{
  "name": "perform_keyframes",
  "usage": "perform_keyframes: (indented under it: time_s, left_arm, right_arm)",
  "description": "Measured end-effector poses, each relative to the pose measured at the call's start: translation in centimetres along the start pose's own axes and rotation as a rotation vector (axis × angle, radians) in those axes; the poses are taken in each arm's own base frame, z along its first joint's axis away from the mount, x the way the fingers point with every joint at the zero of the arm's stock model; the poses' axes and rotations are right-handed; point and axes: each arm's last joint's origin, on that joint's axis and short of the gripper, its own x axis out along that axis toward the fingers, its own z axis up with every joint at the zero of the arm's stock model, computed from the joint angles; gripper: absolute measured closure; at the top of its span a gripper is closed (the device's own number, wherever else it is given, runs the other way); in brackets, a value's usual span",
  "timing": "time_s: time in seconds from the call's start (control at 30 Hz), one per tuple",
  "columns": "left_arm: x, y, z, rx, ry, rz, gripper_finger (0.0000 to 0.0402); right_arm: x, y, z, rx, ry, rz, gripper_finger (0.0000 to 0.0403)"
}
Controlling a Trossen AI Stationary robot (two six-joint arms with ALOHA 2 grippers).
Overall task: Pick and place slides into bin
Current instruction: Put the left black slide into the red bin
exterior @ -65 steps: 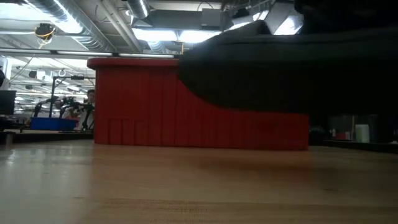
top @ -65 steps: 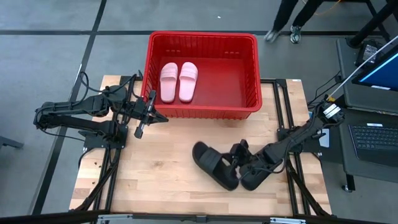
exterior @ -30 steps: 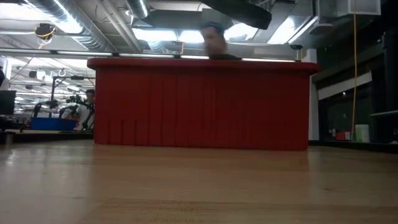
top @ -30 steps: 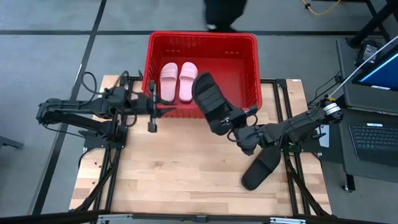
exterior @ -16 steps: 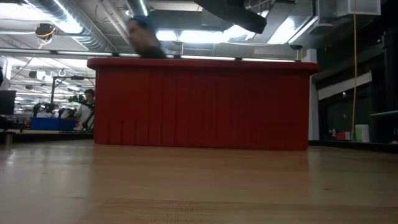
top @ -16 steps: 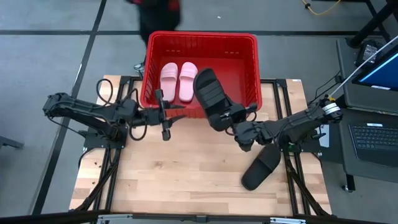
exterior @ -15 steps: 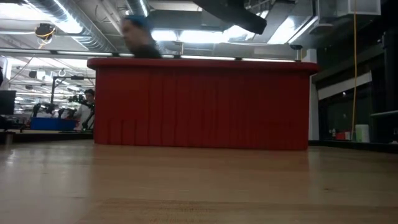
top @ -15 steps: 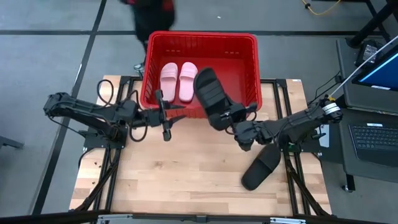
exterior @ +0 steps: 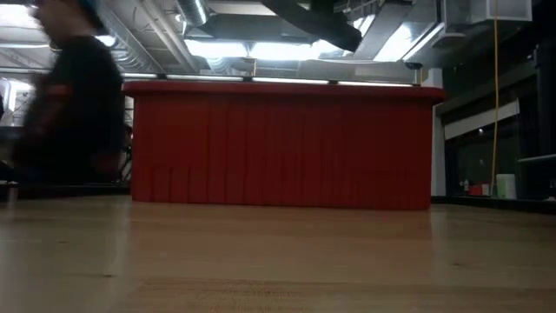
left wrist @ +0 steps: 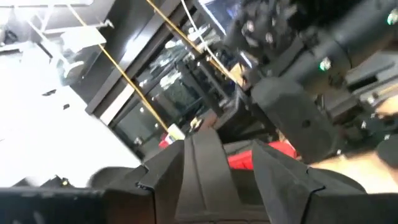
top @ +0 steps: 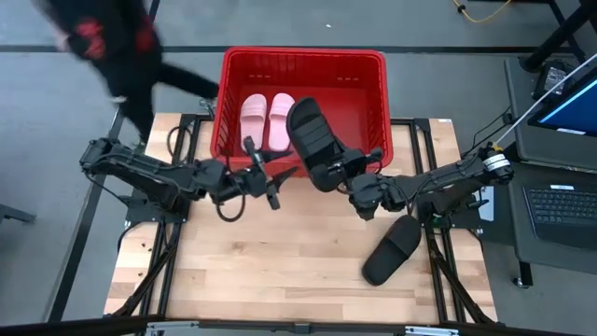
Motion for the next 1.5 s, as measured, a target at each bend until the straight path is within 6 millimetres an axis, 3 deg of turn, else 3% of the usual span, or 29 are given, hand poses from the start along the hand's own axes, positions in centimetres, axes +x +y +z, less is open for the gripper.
perform_keyframes:
  time_s: [0.43, 0.97, 1.5]
  left_arm:
    - [2.8, -2.8, -0.8, 0.119, 0.118, 0.05, 0.0219]
    - [3.5, -2.3, -0.3, 0.129, 0.112, 0.102, 0.0226]
    - [4.5, -1.3, -2.2, 0.2, 0.242, 0.15, 0.0224]
  right_arm:
    - [0.4, 0.0, 0.1, 0.009, 0.0, 0.025, 0.0395]
    - [0.5, 0.2, 0.1, 0.032, 0.005, 0.089, 0.0395]
    - [0.4, 0.2, 0.1, 0.008, 0.004, 0.09, 0.0396]
